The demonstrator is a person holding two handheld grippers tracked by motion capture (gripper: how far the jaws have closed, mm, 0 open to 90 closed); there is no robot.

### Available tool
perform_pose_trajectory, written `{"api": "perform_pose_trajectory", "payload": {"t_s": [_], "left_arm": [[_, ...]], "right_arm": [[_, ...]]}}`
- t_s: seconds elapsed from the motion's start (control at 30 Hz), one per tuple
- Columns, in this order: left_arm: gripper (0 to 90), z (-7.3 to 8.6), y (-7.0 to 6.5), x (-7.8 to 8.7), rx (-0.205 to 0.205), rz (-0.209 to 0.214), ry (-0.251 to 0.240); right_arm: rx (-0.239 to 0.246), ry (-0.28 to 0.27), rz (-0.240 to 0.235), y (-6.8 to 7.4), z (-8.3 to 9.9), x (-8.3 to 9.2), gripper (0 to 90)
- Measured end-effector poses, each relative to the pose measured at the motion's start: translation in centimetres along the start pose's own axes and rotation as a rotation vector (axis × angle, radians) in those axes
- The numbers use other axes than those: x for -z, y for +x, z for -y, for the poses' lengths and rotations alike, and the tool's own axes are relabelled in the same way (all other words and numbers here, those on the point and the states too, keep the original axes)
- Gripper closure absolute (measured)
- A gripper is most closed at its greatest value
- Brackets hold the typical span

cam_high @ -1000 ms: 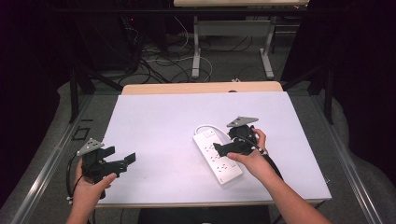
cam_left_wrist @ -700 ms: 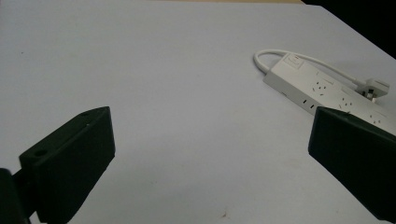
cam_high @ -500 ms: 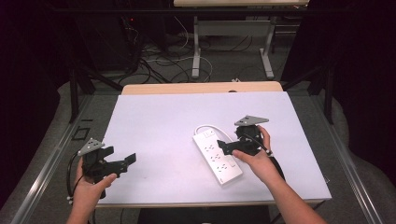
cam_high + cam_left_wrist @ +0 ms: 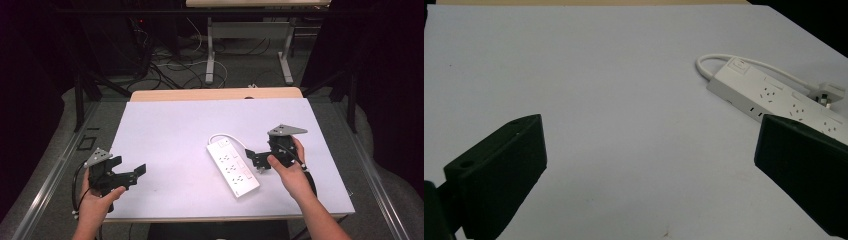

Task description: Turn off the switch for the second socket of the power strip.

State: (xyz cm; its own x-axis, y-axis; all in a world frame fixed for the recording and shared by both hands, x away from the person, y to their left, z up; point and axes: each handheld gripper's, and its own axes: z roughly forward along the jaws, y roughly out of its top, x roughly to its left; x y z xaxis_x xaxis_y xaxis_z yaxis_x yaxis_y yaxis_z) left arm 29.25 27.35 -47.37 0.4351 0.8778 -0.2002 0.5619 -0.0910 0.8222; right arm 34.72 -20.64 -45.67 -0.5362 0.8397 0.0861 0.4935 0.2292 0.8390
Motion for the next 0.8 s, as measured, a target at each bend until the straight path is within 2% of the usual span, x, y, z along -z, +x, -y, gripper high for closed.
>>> {"api": "perform_pose_trajectory", "payload": {"t_s": [0.27, 0.8], "left_arm": [[0.7, 0.0, -0.2, 0.1, -0.022, -0.015, -0.017], [0.7, 0.1, -0.1, 0.3, -0.022, -0.023, -0.05]], "right_arm": [[-0.02, -0.012, 0.033, -1.4, 0.6, 1.5, 0.0], [-0.049, -0.029, 0.071, -3.8, 1.8, 4.1, 0.0]]}}
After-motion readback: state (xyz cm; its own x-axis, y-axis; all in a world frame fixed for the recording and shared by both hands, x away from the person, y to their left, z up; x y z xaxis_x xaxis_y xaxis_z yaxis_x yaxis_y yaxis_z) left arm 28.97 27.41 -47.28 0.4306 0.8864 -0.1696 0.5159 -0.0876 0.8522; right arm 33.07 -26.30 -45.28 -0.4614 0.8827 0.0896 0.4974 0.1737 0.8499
